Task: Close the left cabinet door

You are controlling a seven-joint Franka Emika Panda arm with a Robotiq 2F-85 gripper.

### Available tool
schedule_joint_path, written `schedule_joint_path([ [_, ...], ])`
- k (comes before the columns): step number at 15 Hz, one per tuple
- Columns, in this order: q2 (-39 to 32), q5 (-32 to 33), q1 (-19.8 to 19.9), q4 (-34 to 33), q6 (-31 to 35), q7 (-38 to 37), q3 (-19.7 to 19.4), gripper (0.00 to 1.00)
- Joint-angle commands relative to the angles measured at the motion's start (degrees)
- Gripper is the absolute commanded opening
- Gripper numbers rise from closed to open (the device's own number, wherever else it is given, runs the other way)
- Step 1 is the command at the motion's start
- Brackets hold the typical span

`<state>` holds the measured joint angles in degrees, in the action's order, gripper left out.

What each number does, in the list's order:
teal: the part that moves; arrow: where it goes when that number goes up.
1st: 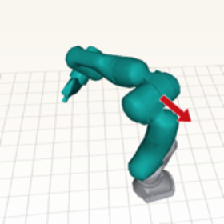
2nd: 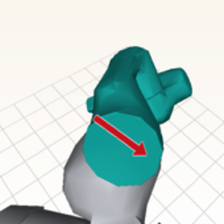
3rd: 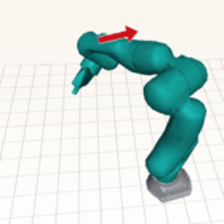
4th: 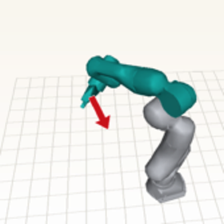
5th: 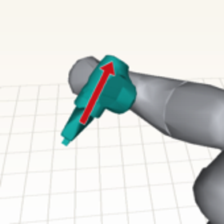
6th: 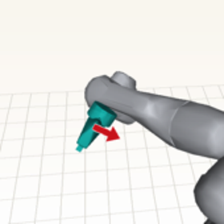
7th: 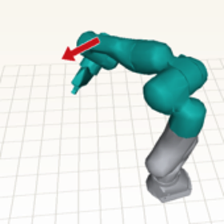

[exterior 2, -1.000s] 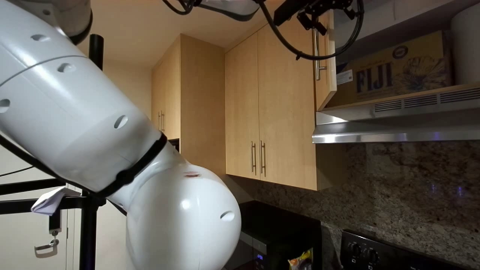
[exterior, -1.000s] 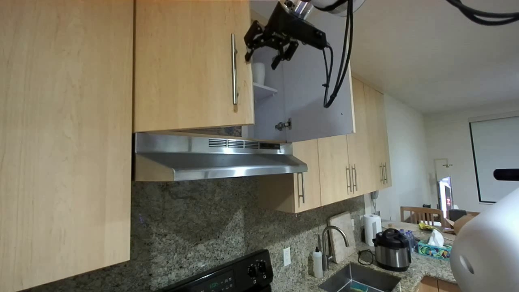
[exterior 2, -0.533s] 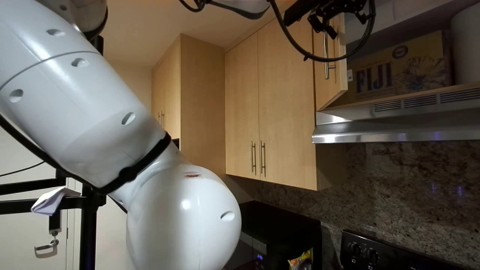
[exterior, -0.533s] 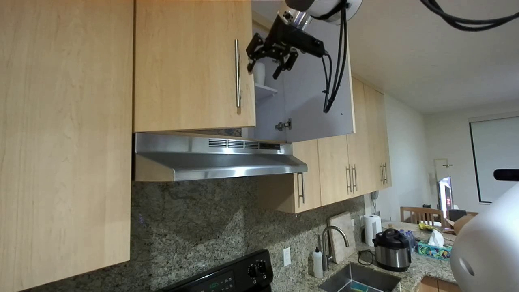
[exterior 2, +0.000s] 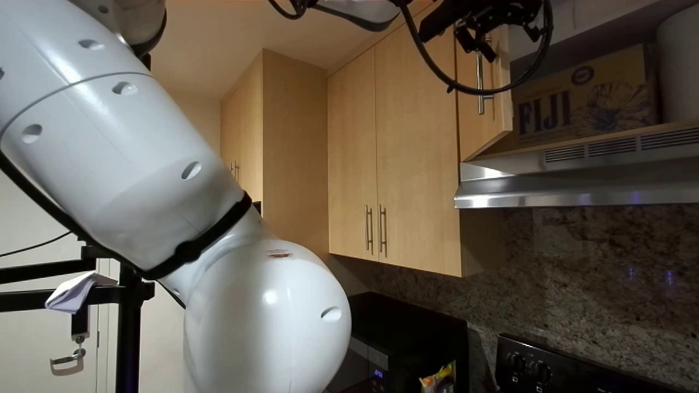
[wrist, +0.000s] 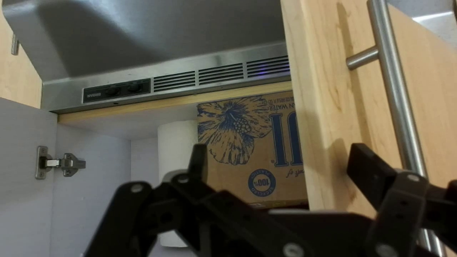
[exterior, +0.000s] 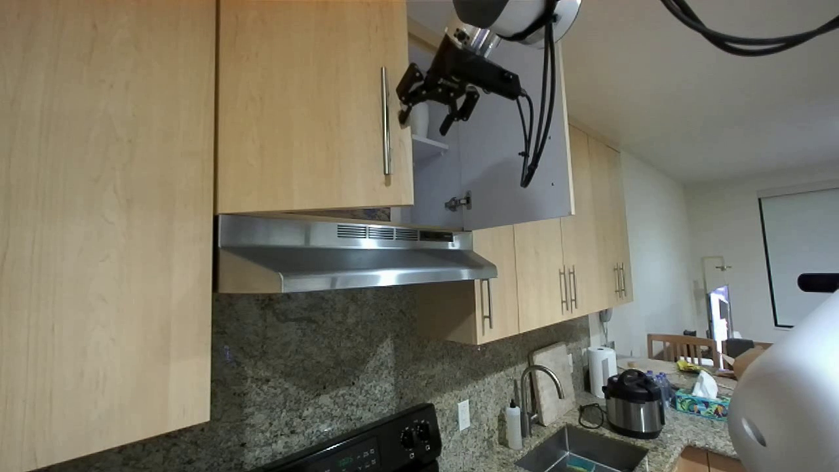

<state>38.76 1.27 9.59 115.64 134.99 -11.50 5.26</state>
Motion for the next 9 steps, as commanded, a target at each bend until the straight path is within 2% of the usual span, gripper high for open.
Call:
schedule_joint_path([
  [1,-0.2,0.9,-1.0,-0.3,-0.2,-0.6,-0.6,1.00],
  [9,-3.8,0.8,0.3,-4.0,2.0,-2.3,-1.8,1.00],
])
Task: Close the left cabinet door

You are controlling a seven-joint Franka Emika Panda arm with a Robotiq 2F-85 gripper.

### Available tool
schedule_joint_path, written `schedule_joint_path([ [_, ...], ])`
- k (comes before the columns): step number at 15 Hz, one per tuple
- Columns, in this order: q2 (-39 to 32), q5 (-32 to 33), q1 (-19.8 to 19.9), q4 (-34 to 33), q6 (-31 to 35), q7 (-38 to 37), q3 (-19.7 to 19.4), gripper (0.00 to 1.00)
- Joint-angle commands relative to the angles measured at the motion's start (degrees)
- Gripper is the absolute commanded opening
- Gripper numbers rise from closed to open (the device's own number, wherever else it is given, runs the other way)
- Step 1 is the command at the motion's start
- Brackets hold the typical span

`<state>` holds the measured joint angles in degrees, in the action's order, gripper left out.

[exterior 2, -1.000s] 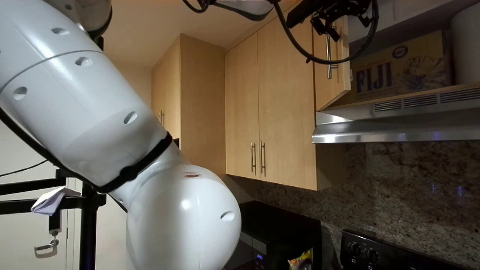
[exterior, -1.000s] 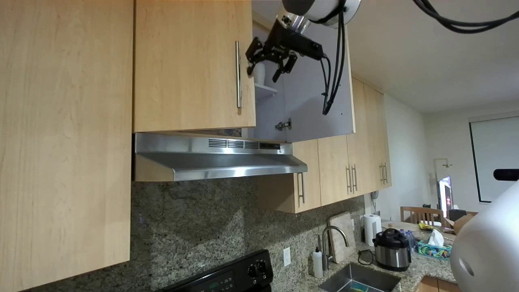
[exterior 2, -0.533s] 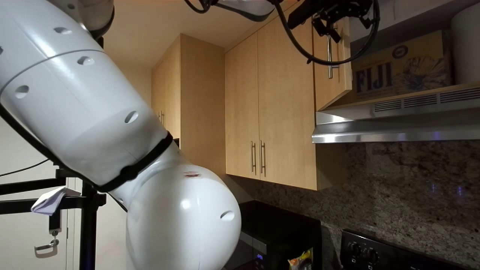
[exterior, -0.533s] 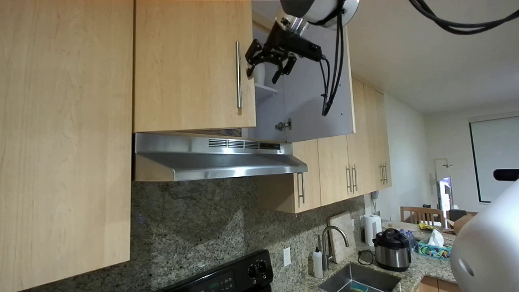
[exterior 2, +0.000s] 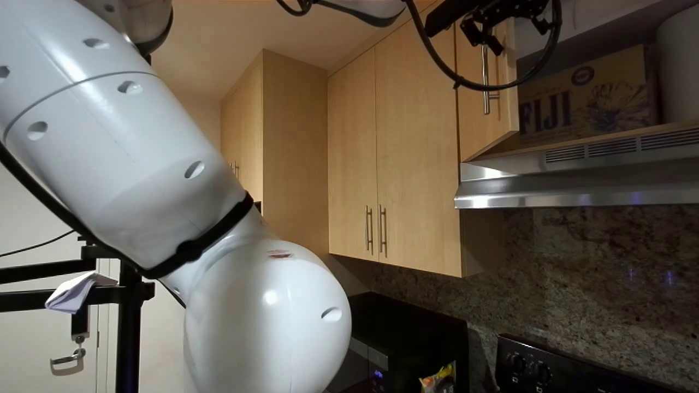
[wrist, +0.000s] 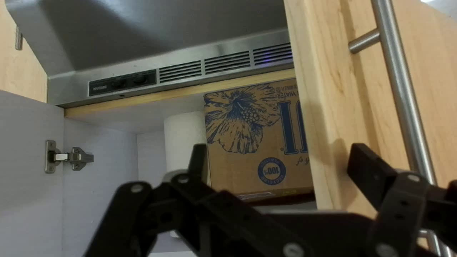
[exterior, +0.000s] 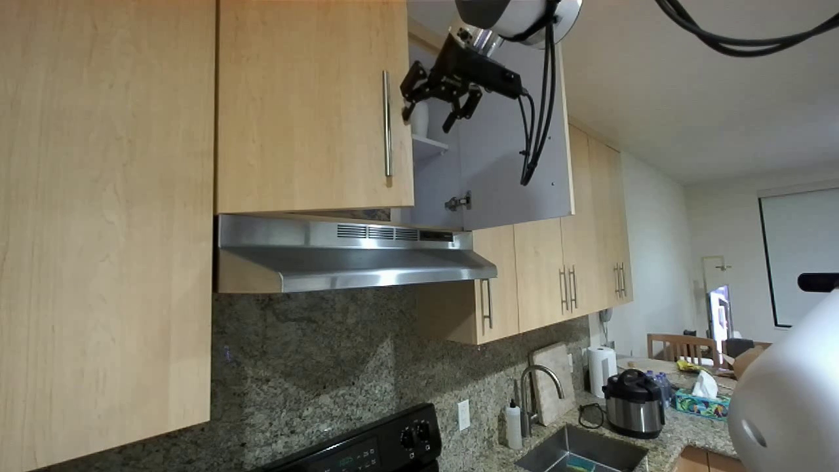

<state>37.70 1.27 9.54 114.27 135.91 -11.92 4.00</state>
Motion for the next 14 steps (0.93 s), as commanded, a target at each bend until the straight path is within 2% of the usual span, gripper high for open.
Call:
schedule_joint_path([
  [1,-3.6,0.6,0.0,-3.5,0.2,-1.5,-0.8,1.00],
  [4,-6.8,0.2,-0.9,-5.6,-2.4,-1.1,-1.1,1.00],
  [14,-14.1,5.7,2.0,-10.4,-0.4,-6.9,-0.5,1.00],
])
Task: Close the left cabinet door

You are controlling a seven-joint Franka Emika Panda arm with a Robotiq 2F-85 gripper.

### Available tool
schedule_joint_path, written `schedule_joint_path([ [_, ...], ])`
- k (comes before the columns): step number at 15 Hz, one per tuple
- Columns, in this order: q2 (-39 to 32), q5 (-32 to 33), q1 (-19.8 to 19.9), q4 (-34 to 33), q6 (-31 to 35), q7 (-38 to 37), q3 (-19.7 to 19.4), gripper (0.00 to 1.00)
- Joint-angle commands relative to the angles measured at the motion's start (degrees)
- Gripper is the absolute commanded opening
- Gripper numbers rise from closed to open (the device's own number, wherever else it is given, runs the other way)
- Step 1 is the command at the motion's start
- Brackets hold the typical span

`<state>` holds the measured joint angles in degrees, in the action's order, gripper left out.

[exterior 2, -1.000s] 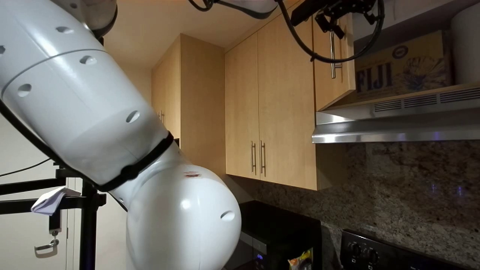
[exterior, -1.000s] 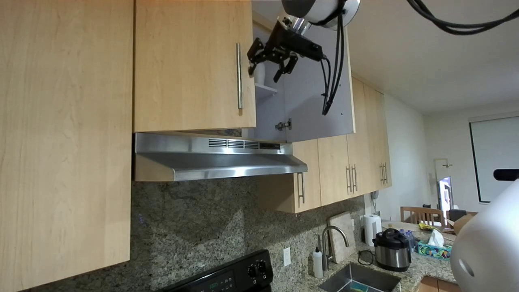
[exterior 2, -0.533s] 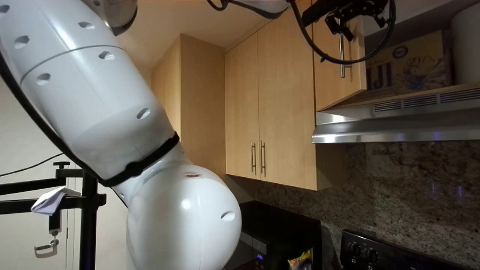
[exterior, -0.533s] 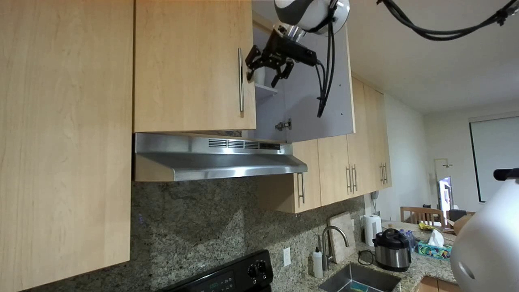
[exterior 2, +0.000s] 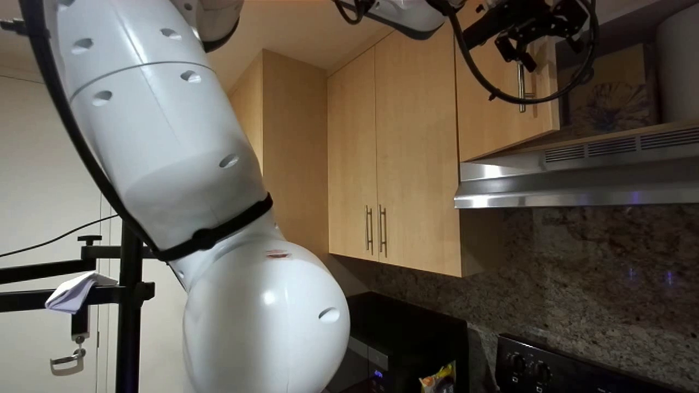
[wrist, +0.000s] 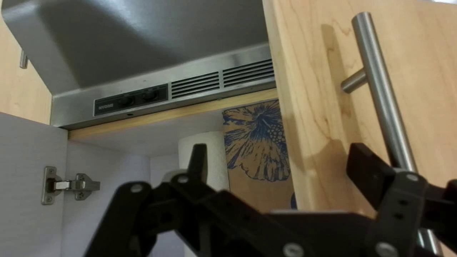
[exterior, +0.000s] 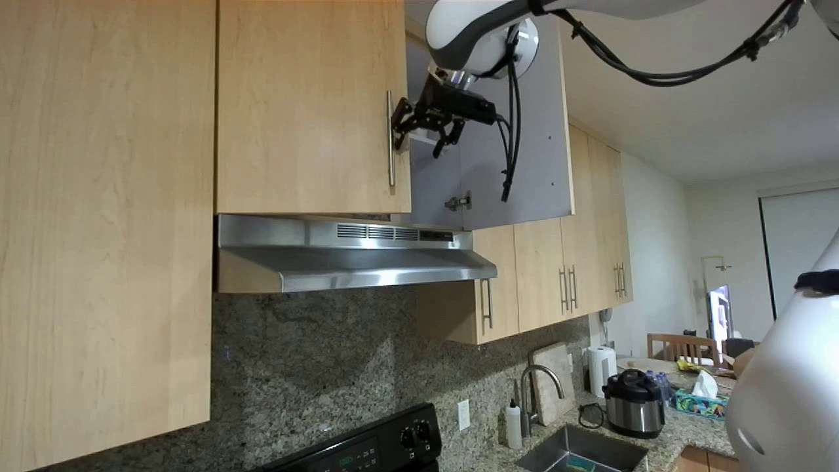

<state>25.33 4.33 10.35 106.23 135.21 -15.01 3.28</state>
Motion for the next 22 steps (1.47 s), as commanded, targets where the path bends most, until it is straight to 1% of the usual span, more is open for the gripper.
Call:
schedule_joint_path([
  [1,-2.0,3.2,1.4,-2.8,0.3,-4.7,0.0,1.00],
  [5,-3.4,4.4,1.9,-5.1,-0.2,-6.9,-0.6,1.00],
  [9,-4.0,4.7,2.0,-5.6,-0.3,-7.6,-1.2,1.00],
  [19,0.9,2.7,0.7,-4.3,1.1,-6.4,-1.9,1.00],
  [22,2.5,1.6,0.1,-4.2,-0.4,-5.1,-2.3,1.00],
])
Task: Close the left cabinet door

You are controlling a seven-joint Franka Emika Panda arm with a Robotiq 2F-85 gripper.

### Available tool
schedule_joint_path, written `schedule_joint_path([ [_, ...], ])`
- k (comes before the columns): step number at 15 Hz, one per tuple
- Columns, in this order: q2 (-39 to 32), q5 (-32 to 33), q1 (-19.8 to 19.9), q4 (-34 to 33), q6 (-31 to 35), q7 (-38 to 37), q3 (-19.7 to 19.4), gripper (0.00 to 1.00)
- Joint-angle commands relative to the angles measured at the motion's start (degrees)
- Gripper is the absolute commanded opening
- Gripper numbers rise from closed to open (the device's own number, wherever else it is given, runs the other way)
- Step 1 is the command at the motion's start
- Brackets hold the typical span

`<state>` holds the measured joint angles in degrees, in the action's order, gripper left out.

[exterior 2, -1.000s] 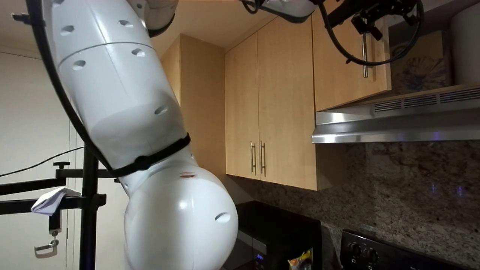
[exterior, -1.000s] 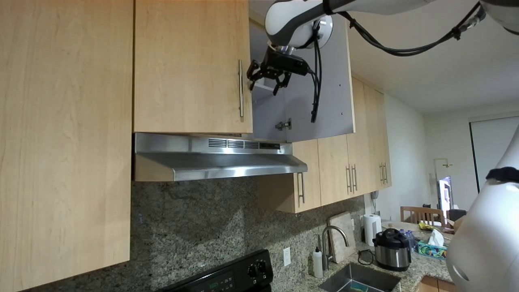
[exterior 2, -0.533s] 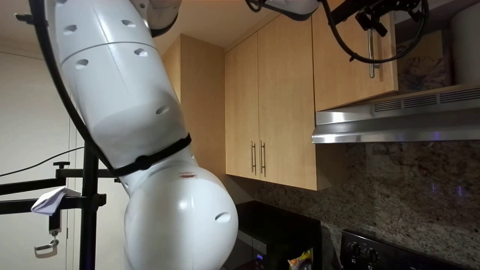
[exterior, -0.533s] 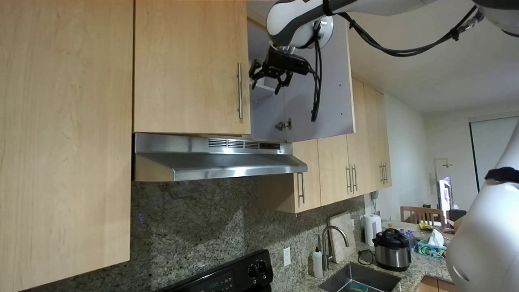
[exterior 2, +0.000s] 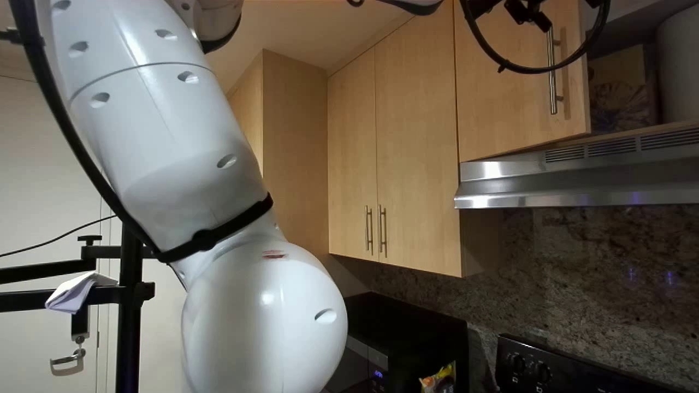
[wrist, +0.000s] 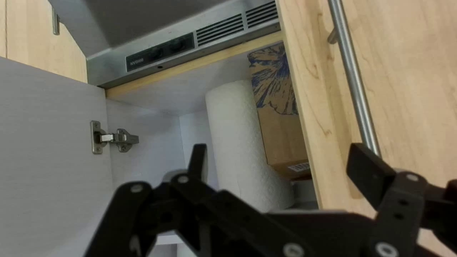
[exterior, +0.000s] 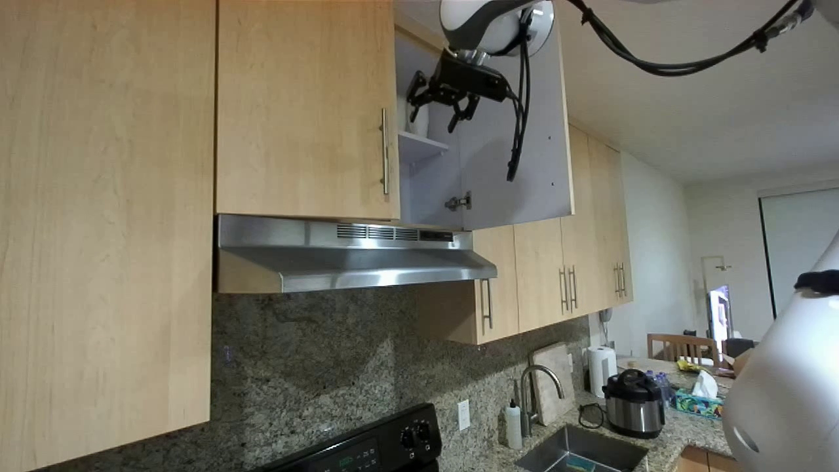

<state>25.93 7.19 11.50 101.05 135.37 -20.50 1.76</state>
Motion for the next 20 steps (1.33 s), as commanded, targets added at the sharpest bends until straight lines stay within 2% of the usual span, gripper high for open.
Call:
schedule_joint_path([
  [1,2.3,-1.7,-1.5,1.0,-1.8,1.1,-1.0,1.00],
  [7,5.1,-4.7,-4.4,3.1,-15.2,7.5,-4.5,1.00],
  [13,8.3,-2.2,-4.5,8.9,-28.9,14.4,-5.7,1.00],
  [17,9.2,-1.2,-4.7,12.8,-35.4,17.5,-5.9,1.00],
  [20,8.7,-2.8,-6.3,14.8,-39.3,23.4,-7.6,1.00],
])
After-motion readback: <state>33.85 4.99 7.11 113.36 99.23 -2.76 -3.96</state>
